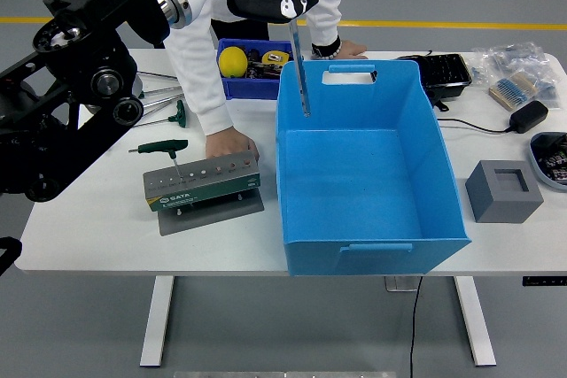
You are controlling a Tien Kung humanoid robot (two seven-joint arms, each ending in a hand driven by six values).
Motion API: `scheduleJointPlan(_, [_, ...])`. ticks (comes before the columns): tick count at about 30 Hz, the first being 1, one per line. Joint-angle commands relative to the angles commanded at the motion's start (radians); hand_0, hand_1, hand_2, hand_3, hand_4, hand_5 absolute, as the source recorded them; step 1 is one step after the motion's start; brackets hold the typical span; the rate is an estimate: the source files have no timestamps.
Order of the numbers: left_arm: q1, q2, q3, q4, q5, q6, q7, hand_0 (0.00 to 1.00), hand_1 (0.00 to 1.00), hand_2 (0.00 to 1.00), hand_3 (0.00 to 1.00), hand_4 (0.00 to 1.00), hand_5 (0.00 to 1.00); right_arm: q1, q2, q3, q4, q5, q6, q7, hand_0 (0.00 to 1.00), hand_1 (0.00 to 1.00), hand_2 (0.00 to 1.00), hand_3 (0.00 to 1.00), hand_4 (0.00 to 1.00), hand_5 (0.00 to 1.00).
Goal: Lift tool from toolbox,place it in box,lift tool from toolbox,place it in box
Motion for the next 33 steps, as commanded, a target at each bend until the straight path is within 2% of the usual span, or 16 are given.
scheduleJointPlan(4, [-0.001, -0.037, 0.078, 0.019, -0.004, 0.024, -0.018, 0.032, 0.002, 0.032, 0.092, 0.727, 0.564, 0.0, 0.0, -0.004, 0.0, -0.001, 0.0, -0.001, 0.77, 0.741, 0.798, 0.596, 0.823, 0.734])
scheduleJointPlan(9, [0.009, -0.101, 0.205, 0.145, 0.009, 0.088, -0.076, 0.036, 0.002, 0.032, 0.092, 0.731, 0.555, 0.003, -0.001, -0.005, 0.001, -0.001, -0.002, 0.0, 0.77, 0.741, 0.798, 0.595, 0.823, 0.734])
scheduleJointPlan(14, [0.014, -0.14, 0.324, 0.247, -0.02, 0.173, -0.15, 0.038, 0.002, 0.038, 0.094, 0.737, 0.55, 0.008, -0.004, -0.005, 0.002, -0.001, -0.003, 0.002, 0.77, 0.742, 0.797, 0.595, 0.822, 0.734])
scheduleJointPlan(16, [0.018, -0.152, 0.357, 0.267, -0.035, 0.188, -0.174, 0.038, 0.002, 0.038, 0.094, 0.737, 0.55, 0.01, -0.005, -0.005, 0.002, -0.002, -0.003, 0.003, 0.77, 0.742, 0.797, 0.595, 0.822, 0.734])
scheduleJointPlan(17, [0.021, -0.156, 0.372, 0.273, -0.046, 0.196, -0.188, 0.136, 0.064, 0.135, 0.196, 0.871, 0.602, 0.011, -0.006, -0.005, 0.003, -0.002, -0.003, 0.004, 0.769, 0.741, 0.797, 0.595, 0.822, 0.735])
scheduleJointPlan(19, [0.024, -0.163, 0.39, 0.28, -0.074, 0.2, -0.212, 0.136, 0.064, 0.135, 0.196, 0.871, 0.602, 0.012, -0.007, -0.006, 0.003, -0.002, -0.003, 0.004, 0.769, 0.741, 0.797, 0.595, 0.822, 0.735])
scheduleJointPlan(22, [0.027, -0.171, 0.4, 0.29, -0.118, 0.183, -0.25, 0.136, 0.064, 0.135, 0.196, 0.871, 0.602, 0.012, -0.008, -0.01, 0.003, -0.001, -0.003, 0.005, 0.769, 0.741, 0.797, 0.595, 0.822, 0.735])
scheduleJointPlan(23, [0.03, -0.175, 0.396, 0.295, -0.131, 0.184, -0.277, 0.292, 0.296, 0.379, 0.504, 0.992, 0.569, 0.012, -0.009, -0.016, 0.004, 0.001, -0.004, 0.005, 0.769, 0.74, 0.797, 0.595, 0.822, 0.734])
scheduleJointPlan(28, [0.041, -0.189, 0.363, 0.303, -0.143, 0.235, -0.384, 0.292, 0.296, 0.379, 0.504, 0.992, 0.569, 0.01, -0.012, -0.03, 0.005, 0.008, -0.004, 0.006, 0.769, 0.74, 0.797, 0.595, 0.822, 0.734])
scheduleJointPlan(29, [0.041, -0.192, 0.355, 0.306, -0.143, 0.249, -0.405, 0.406, 0.537, 0.628, 0.661, 0.998, 0.529, 0.011, -0.012, -0.034, 0.005, 0.008, -0.005, 0.005, 0.769, 0.739, 0.797, 0.595, 0.822, 0.734])
scheduleJointPlan(33, [0.038, -0.199, 0.324, 0.317, -0.144, 0.289, -0.46, 0.406, 0.537, 0.628, 0.661, 0.998, 0.529, 0.011, -0.014, -0.045, 0.007, 0.012, -0.006, 0.005, 0.769, 0.739, 0.797, 0.595, 0.822, 0.734])
